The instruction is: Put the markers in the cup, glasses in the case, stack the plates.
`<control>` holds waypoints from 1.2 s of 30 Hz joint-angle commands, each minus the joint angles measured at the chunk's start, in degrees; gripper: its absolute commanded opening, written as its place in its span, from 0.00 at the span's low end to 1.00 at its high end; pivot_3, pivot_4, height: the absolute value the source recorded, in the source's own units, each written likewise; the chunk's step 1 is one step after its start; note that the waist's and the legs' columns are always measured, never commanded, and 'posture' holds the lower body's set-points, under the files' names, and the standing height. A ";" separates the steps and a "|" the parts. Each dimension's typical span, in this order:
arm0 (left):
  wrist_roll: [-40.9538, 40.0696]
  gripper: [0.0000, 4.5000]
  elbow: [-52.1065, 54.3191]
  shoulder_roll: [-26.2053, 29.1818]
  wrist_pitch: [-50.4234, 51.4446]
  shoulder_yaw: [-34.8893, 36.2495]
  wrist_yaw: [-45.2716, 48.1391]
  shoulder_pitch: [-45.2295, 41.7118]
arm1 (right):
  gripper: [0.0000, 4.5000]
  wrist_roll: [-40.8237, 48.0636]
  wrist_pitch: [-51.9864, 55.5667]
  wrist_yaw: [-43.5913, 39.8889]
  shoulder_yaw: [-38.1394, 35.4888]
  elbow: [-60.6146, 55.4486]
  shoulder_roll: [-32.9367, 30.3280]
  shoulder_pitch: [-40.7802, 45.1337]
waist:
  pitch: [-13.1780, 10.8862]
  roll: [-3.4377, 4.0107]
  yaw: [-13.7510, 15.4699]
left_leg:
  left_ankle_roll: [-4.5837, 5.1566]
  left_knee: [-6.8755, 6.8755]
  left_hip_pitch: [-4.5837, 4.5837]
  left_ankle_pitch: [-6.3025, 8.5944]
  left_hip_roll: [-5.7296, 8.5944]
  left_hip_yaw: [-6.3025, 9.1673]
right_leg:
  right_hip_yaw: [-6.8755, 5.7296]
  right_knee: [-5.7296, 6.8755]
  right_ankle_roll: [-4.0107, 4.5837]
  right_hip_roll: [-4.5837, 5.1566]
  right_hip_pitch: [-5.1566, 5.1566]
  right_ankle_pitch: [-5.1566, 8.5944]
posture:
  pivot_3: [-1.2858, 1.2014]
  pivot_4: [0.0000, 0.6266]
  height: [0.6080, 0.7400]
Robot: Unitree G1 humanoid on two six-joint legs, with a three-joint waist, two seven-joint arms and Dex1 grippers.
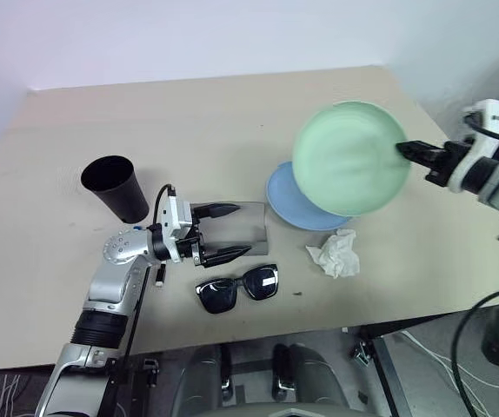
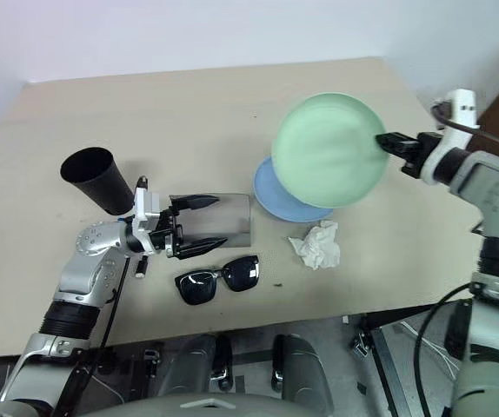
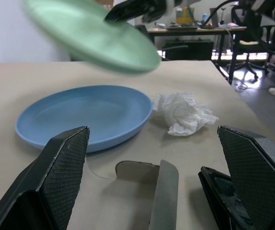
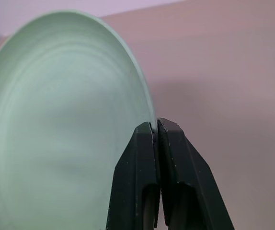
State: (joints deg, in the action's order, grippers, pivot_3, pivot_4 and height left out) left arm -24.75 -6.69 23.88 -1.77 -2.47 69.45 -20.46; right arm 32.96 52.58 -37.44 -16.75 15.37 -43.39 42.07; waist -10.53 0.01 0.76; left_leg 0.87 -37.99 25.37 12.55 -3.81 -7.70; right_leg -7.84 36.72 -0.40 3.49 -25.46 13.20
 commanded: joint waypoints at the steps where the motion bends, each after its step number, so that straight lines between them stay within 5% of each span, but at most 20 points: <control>1: -0.27 1.00 1.85 0.84 -1.15 1.46 -0.69 -0.72 | 0.01 -2.40 -2.08 1.12 2.30 1.35 1.69 2.31 | 0.00 0.00 -0.05 | 0.00 0.00 0.00 0.00 0.01 0.00 | 0.00 0.00 0.00 0.02 0.00 0.00 | 0.52 0.24 1.00; 12: -0.06 1.00 4.10 1.99 -0.94 1.05 -1.71 0.89 | 0.01 -7.89 -5.69 0.66 9.13 5.68 7.71 2.16 | 0.00 0.02 -0.24 | 0.00 -0.04 -0.01 0.00 0.01 -0.04 | 0.02 0.22 0.00 0.04 -0.08 0.01 | 0.52 0.24 1.00; 36: 0.71 1.00 4.19 2.24 -1.03 0.10 -2.35 0.38 | 0.01 -12.49 -7.81 -1.22 8.50 9.22 5.50 3.28 | 0.00 0.03 -0.28 | 0.00 -0.08 -0.02 0.00 0.01 -0.04 | 0.03 0.24 0.00 0.06 -0.08 0.01 | 0.52 0.24 1.00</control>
State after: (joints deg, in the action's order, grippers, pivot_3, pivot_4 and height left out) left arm -24.21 -4.15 25.88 -1.88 -2.61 67.26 -19.64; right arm 20.90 45.74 -38.60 -7.22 24.62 -36.84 43.89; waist -10.53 0.04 0.48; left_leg 0.87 -38.07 25.35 12.55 -3.81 -7.74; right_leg -7.81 36.96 -0.40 3.54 -25.55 13.22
